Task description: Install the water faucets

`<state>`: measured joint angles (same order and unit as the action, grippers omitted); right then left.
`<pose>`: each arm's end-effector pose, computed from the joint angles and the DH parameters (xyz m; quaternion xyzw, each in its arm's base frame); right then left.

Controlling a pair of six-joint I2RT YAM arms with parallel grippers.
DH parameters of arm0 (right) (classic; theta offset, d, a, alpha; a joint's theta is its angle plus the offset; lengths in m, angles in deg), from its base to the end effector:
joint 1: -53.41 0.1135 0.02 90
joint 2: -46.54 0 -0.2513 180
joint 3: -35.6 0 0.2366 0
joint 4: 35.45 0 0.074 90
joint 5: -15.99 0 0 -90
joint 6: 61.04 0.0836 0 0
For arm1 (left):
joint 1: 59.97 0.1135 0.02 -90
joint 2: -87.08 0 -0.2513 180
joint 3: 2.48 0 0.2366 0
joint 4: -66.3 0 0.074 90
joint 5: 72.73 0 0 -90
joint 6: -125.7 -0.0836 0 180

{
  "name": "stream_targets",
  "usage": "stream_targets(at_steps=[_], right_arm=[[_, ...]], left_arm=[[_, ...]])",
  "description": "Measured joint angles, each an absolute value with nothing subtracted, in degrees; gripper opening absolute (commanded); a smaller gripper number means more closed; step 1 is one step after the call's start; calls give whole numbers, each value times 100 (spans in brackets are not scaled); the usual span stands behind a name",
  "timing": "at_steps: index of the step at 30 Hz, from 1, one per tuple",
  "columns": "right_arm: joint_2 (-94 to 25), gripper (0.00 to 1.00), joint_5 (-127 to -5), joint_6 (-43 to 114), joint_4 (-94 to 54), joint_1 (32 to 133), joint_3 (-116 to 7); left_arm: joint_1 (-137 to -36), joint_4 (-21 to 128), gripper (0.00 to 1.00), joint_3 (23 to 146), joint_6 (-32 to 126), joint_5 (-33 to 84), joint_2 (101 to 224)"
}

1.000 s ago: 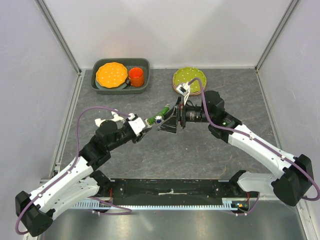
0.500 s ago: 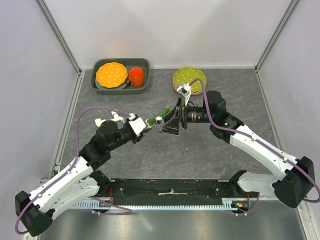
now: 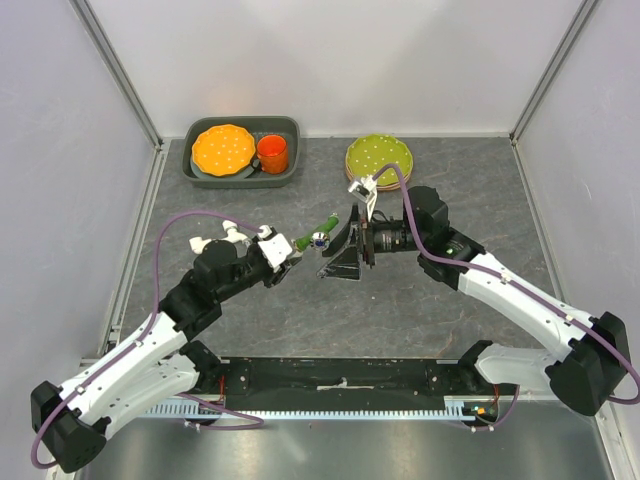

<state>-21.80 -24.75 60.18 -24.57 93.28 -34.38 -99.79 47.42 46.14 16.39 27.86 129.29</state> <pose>0.1825 0.2349 0.3332 -0.3214 0.6701 0.6007 0.2946 0.1603 -0.1536 0.2750 0.4333 0.6468 -0.1818 0.6007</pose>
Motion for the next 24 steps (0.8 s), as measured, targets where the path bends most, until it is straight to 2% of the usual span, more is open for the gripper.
stream_targets(at_steps=[24], right_arm=[[-2529,98,-3391,6081,-3089,9136,-3847]], left_arm=[[-9957,4460,2,4715,1630,3326,13028]])
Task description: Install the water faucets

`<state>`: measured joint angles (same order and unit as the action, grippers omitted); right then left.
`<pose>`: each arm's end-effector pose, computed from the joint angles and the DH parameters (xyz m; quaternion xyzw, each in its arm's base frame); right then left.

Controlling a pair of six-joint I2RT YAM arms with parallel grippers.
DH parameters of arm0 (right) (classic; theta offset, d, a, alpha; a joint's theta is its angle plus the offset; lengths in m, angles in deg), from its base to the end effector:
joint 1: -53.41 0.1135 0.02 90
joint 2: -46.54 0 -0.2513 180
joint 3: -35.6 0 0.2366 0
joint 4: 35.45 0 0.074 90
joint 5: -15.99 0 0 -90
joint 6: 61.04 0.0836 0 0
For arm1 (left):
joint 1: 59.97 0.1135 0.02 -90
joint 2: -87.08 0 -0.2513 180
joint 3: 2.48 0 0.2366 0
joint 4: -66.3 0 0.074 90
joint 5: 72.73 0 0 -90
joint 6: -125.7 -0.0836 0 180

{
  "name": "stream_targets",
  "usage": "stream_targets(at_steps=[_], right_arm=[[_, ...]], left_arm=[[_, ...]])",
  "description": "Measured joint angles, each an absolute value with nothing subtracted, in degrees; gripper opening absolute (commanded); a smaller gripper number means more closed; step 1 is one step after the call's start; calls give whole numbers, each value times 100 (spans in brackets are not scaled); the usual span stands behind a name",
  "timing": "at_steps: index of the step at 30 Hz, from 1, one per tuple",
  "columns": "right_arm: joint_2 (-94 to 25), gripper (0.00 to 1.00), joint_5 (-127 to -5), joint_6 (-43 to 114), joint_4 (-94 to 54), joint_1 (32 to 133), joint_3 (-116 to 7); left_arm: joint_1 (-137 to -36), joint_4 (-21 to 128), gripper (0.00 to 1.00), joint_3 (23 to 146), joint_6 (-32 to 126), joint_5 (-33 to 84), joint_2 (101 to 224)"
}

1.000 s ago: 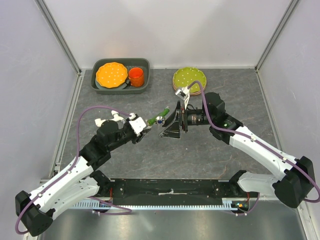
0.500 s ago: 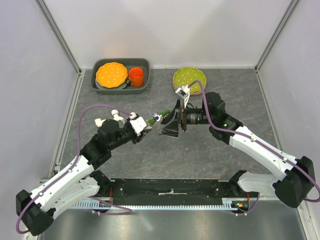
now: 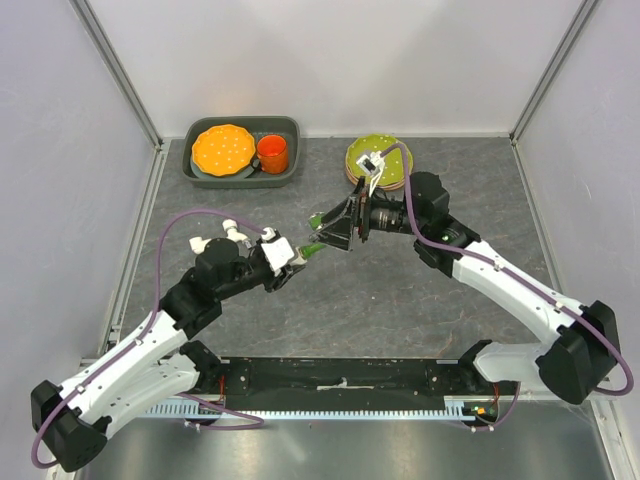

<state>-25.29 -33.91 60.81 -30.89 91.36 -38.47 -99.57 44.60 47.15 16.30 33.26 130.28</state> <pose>0.2160 0.2367 0.3559 -0.2732 0.6640 0.5751 0.3922 0.1555 -0.1585 0.2714 0.4610 0.6435 -0.2142 0.5723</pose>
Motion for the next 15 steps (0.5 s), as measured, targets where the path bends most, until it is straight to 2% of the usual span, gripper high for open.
stream_targets(at_steps=[4,15], right_arm=[[-2746,98,-3538,5955,-2934,8963,-3851],[-2778,98,-4390,4398,-1388,8913,-4441]], left_arm=[[-9957,4443,2,4715,1625,3433,12951],[-9957,4443,2,4715,1588,3696,12842]])
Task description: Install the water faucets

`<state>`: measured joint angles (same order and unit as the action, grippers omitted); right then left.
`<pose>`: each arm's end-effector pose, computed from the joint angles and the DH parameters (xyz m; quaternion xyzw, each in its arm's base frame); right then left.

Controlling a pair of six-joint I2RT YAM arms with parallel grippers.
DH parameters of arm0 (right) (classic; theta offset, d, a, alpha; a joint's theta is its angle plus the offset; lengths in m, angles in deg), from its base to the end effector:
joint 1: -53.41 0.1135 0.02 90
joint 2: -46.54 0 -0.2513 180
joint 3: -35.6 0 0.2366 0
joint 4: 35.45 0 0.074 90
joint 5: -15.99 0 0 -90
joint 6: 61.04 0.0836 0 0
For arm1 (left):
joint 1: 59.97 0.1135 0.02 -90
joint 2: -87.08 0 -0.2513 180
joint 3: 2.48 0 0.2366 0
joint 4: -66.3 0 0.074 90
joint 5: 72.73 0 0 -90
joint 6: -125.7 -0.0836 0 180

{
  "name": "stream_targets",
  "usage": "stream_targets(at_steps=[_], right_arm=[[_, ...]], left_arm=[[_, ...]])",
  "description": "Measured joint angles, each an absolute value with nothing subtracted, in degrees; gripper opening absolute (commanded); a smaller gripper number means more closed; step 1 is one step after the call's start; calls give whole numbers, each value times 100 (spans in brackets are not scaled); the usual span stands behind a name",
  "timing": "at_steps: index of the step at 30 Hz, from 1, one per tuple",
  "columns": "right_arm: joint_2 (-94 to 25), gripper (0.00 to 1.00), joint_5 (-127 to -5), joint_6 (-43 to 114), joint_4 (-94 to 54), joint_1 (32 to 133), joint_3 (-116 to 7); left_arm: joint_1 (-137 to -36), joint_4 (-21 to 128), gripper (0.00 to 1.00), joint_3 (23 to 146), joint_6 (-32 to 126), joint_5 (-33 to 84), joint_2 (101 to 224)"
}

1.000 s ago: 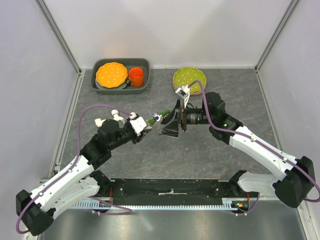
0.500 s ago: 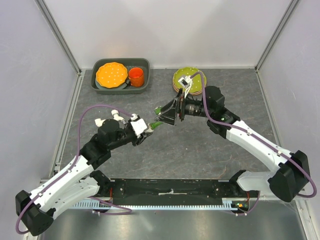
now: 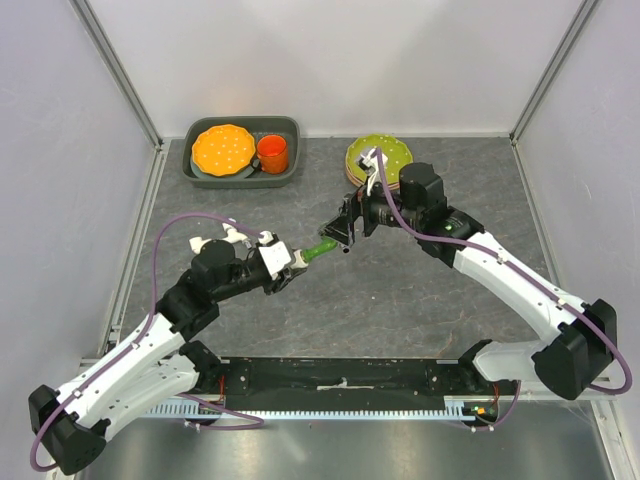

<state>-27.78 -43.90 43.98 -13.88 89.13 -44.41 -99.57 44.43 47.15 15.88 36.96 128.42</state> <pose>0.2420 0.2257 0.3389 -0.2924 0.7300 0.4366 0.4370 0.1469 -0.1580 0.2777 0.4755 0.6200 -0.2370 0.5773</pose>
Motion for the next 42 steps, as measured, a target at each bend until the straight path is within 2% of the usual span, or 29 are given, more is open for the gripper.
stream_targets(at_steps=[17,31,37,42], right_arm=[[-3434,98,-4480,3662,-925,8806,-4769],[-3253,98,-4383,3616,-975,8767,-4271],[-2868,98,-4620,3434,-927,8721,-4214],[-1804,98,-5096,3050,-1235,8561,-3770]], left_arm=[[-9959,4429,2,4715,1468,4161,12785],[-10035,4401,2,4673,1475,4148,12678],[-10027,4408,2,4673,1475,4155,12671],[-9738,4552,2,4673,1536,4028,12665]])
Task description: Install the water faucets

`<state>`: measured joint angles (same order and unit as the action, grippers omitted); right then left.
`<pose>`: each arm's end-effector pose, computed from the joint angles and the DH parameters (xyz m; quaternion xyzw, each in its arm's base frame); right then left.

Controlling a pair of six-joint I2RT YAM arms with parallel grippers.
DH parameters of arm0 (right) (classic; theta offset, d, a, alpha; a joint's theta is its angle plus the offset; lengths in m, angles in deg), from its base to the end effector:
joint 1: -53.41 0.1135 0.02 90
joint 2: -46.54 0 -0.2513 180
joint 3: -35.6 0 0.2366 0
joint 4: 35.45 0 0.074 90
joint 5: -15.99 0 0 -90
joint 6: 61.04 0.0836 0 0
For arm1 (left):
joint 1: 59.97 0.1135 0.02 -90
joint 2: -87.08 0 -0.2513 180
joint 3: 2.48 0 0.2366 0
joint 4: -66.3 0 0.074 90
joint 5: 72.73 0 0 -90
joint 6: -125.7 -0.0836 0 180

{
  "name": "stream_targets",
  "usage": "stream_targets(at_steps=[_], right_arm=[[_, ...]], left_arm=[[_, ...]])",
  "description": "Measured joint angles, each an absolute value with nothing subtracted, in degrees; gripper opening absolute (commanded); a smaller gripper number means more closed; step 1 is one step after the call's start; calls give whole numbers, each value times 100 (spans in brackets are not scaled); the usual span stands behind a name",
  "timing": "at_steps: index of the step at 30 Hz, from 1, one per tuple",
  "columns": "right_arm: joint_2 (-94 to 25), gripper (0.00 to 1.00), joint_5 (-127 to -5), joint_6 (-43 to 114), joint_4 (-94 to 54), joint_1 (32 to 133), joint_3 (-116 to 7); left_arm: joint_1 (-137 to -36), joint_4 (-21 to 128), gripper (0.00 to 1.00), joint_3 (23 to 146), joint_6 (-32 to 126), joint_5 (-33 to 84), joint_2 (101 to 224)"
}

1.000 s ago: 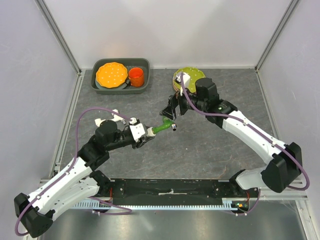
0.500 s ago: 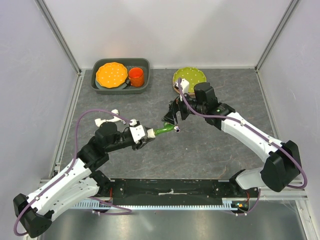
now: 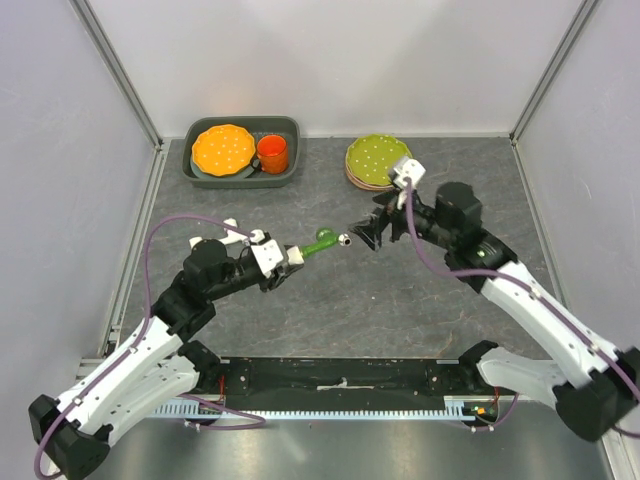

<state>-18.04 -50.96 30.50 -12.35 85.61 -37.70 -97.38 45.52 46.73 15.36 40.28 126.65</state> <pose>0.2298 0.1834 0.3389 -0.3228 0.7142 0.3254 0.5290 0.1451 -0.1521 0.2840 0.4764 0.6016 -0.2447 0.5926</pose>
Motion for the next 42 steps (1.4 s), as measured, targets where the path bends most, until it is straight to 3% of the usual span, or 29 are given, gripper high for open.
stream_targets(at_steps=[5,9,19,28,37,40,42], right_arm=[[-507,98,-5190,2628,-2245,8539,-2684],[17,98,-4550,2092,-2798,8542,-2138],[-601,86,-2495,1428,-3019,8544,-2083],[-737,76,-1822,1266,-2969,8736,-2433],[-1255,61,-1842,855,-2420,9199,-2756],[-1301,52,-1887,781,-2267,9232,-2769],[-1314,41,-1907,748,-2215,9245,-2789]], left_arm=[[-9303,4617,2,4673,1693,4264,12667],[-9043,4617,2,4680,1794,4747,12669],[-8984,4622,2,4920,1912,6148,12717],[-8984,4733,2,5010,2154,6830,12991],[-8984,4877,2,5010,2294,7013,12999],[-8984,4899,2,5010,2318,7022,12999],[-8984,4902,2,5010,2329,7035,12999]])
